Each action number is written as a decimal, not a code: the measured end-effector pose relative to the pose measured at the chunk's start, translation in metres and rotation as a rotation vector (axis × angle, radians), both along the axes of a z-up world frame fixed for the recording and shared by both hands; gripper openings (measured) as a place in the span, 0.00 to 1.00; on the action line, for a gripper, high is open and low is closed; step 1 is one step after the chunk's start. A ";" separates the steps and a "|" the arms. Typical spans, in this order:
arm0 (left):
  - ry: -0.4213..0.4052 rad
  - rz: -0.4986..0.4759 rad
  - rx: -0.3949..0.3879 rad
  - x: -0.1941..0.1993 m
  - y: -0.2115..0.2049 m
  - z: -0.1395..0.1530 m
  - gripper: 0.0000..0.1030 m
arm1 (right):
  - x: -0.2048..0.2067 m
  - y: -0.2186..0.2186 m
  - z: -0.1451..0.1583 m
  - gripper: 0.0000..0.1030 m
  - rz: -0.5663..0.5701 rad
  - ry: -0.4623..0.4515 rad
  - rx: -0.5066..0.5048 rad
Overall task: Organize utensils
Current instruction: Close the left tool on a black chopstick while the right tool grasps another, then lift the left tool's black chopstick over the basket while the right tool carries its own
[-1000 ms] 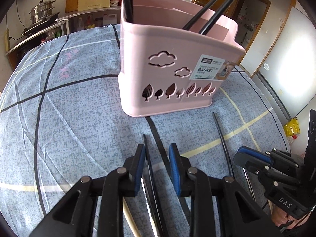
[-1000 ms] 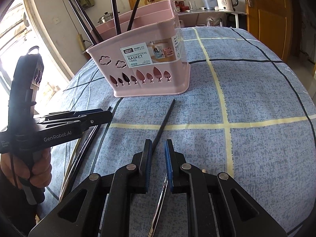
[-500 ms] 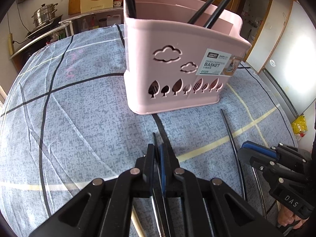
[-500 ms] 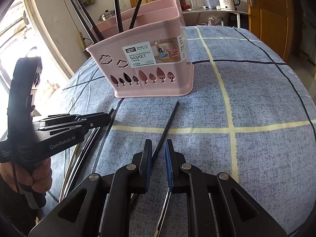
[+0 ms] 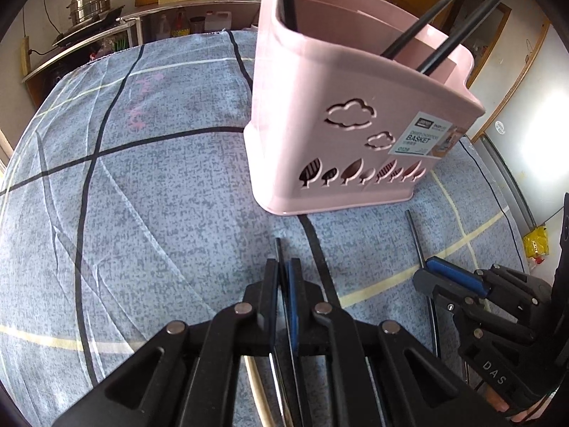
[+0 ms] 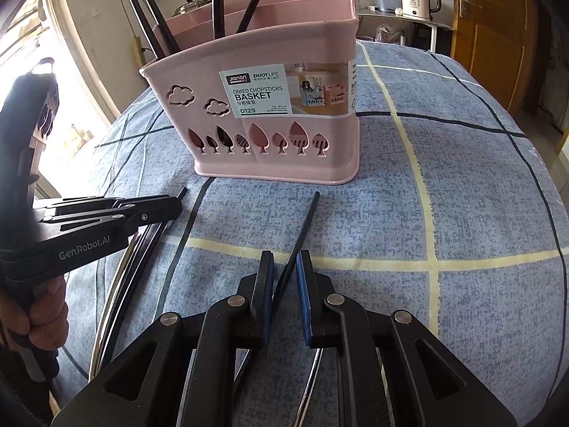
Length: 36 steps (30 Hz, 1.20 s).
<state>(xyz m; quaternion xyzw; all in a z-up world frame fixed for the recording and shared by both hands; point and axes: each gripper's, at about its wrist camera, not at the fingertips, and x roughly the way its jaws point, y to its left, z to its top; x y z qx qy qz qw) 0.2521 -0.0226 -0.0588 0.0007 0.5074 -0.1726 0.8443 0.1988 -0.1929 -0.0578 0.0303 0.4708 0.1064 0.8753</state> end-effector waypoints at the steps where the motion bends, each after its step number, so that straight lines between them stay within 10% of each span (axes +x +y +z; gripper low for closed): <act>1: -0.002 -0.004 0.008 0.001 -0.001 0.000 0.06 | 0.000 0.000 0.000 0.09 -0.003 -0.002 -0.009; 14: -0.097 0.005 -0.054 -0.024 0.007 0.038 0.05 | -0.020 -0.008 0.019 0.05 0.011 -0.067 0.061; 36: -0.430 -0.060 -0.147 -0.098 0.018 0.177 0.04 | -0.071 -0.014 0.140 0.05 0.075 -0.389 0.139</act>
